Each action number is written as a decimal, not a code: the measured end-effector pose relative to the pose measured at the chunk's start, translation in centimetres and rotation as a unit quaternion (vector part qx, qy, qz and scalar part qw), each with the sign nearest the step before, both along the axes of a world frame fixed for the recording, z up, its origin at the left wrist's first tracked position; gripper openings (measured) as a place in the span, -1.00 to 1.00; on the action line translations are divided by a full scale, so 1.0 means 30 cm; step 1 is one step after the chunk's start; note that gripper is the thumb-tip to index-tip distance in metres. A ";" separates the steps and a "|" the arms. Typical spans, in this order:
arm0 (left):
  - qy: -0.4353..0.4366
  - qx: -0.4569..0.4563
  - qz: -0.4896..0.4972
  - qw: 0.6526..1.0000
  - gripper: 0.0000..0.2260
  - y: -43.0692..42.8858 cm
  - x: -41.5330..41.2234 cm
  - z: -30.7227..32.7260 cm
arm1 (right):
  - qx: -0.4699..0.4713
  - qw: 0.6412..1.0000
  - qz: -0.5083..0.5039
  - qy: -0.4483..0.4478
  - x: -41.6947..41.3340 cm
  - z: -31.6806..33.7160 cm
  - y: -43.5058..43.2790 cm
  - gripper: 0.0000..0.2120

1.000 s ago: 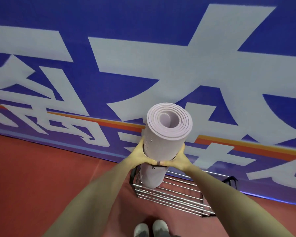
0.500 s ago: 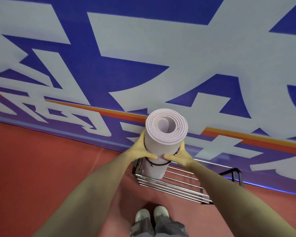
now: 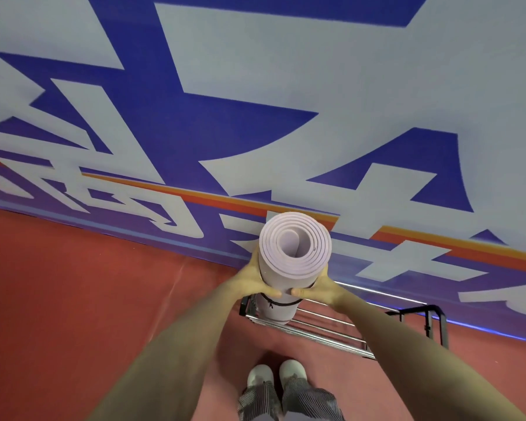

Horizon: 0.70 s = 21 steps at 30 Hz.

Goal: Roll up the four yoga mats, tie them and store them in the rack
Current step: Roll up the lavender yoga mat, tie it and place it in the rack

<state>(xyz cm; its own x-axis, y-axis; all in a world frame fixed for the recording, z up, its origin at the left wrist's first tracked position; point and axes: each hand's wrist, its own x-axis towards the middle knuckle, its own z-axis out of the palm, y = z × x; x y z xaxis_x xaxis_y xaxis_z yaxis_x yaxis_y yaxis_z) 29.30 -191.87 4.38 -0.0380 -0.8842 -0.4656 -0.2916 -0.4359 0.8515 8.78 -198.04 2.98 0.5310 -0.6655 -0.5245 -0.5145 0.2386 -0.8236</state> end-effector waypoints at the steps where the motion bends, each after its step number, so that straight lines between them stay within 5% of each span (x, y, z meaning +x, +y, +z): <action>1: 0.000 0.005 0.002 1.000 0.13 0.004 0.001 -0.013 | 0.009 1.000 0.009 0.004 -0.003 -0.038 0.002 0.29; 8: 0.001 0.002 0.029 1.000 0.07 -0.024 0.009 -0.069 | 0.011 1.000 -0.016 -0.015 0.015 -0.070 -0.028 0.30; 13: -0.016 0.018 0.021 0.999 0.08 -0.050 0.047 -0.120 | 0.008 0.999 0.039 -0.002 0.052 -0.085 -0.078 -0.07; 21: -0.042 0.036 0.033 0.998 0.02 -0.104 0.092 -0.214 | -0.002 1.000 0.015 -0.020 0.114 -0.179 -0.125 -0.03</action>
